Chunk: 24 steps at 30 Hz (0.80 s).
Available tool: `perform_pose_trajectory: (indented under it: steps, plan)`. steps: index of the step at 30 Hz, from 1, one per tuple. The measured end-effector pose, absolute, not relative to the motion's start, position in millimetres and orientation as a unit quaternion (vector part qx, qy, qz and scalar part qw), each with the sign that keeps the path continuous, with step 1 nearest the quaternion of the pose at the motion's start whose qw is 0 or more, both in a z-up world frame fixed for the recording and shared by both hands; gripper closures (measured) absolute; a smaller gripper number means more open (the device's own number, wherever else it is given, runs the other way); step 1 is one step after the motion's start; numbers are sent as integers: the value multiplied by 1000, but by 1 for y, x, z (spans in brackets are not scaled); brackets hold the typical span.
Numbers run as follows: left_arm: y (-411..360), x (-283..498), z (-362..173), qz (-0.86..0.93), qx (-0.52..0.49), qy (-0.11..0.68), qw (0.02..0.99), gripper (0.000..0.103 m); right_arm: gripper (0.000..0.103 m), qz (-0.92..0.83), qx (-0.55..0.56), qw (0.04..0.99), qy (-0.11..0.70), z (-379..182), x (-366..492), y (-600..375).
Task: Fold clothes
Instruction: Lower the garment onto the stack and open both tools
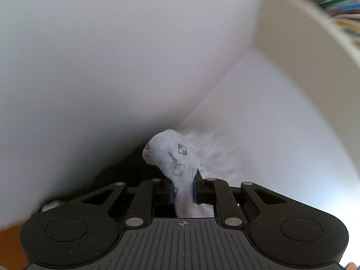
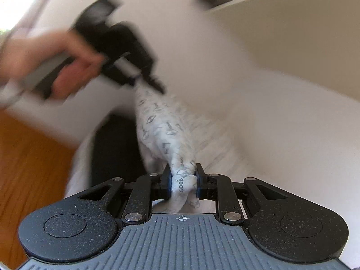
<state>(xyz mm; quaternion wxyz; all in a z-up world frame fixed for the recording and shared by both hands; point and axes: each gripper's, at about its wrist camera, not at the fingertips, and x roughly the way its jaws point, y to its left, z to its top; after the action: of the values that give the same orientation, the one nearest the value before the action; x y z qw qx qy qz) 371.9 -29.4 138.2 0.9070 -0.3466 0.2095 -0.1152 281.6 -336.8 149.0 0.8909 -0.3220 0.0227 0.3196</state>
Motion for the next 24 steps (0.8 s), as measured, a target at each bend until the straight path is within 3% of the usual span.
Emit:
perform_pose_trajectory:
  steps: [4, 6, 7, 11, 14, 20, 24]
  plan:
    - [-16, 365, 120, -127, -376, 208, 894, 75, 68, 316, -337, 887, 22, 129, 268, -339]
    - [-12, 355, 129, -118, -362, 204, 902, 59, 54, 313, -319, 894, 32, 134, 264, -347]
    - [-9, 349, 135, -107, -357, 197, 907, 56, 48, 311, -300, 901, 38, 137, 261, -355]
    - [-11, 326, 155, -95, -323, 161, 928, 55, 46, 307, -243, 919, 55, 136, 256, -388]
    - [-34, 326, 170, -112, -288, 156, 938, 47, 42, 299, -209, 929, 64, 128, 260, -393]
    - [-109, 370, 180, -138, -212, 223, 941, 48, 40, 315, -148, 935, 67, 124, 279, -383]
    - [-115, 395, 162, -120, -184, 254, 942, 61, 37, 331, -143, 931, 56, 122, 276, -378]
